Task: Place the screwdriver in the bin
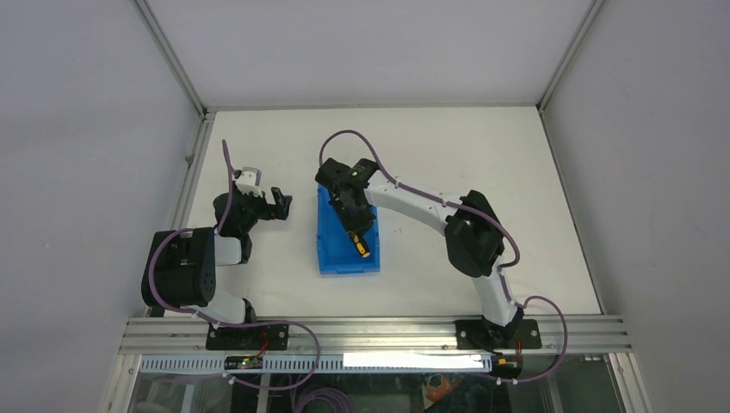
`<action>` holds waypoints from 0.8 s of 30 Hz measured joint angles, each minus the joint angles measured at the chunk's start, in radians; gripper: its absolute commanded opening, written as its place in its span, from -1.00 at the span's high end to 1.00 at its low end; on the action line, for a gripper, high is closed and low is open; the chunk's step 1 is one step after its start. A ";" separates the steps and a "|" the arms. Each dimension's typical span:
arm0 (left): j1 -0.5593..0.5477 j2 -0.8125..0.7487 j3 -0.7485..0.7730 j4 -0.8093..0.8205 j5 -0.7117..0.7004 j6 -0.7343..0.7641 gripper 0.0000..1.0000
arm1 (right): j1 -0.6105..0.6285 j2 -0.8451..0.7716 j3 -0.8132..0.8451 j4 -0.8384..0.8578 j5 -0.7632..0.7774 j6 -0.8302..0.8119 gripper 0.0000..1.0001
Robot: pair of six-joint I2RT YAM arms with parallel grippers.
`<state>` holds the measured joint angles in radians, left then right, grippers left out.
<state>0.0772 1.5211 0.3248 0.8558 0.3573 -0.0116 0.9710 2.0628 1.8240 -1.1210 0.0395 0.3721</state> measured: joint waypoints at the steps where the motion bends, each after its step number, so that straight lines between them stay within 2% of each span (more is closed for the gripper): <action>1: 0.000 0.000 0.000 0.000 0.000 0.000 -0.98 | -0.001 0.005 -0.007 0.012 0.001 0.000 0.79; 3: 0.000 0.000 0.000 0.000 0.000 0.000 -0.98 | -0.005 0.017 -0.023 0.048 0.002 0.000 0.46; 5: 0.000 0.000 0.000 0.000 0.000 0.000 -0.98 | -0.008 0.029 -0.040 0.080 0.003 0.003 0.27; 7: 0.000 0.000 0.000 0.000 0.000 0.000 -0.98 | -0.009 0.043 -0.061 0.112 0.003 0.010 0.19; 10: 0.000 0.000 0.000 0.000 0.000 0.000 -0.98 | -0.009 0.052 -0.077 0.137 0.006 0.023 0.10; 22: 0.000 0.000 0.000 0.000 0.000 0.000 -0.98 | 0.006 -0.009 -0.079 0.191 0.065 0.042 0.09; 24: 0.000 0.000 0.000 0.000 0.000 0.000 -0.98 | 0.014 -0.059 -0.082 0.203 0.071 0.042 -0.09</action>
<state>0.0772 1.5211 0.3248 0.8558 0.3573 -0.0116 0.9848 2.0037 1.7420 -0.9180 0.1101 0.4141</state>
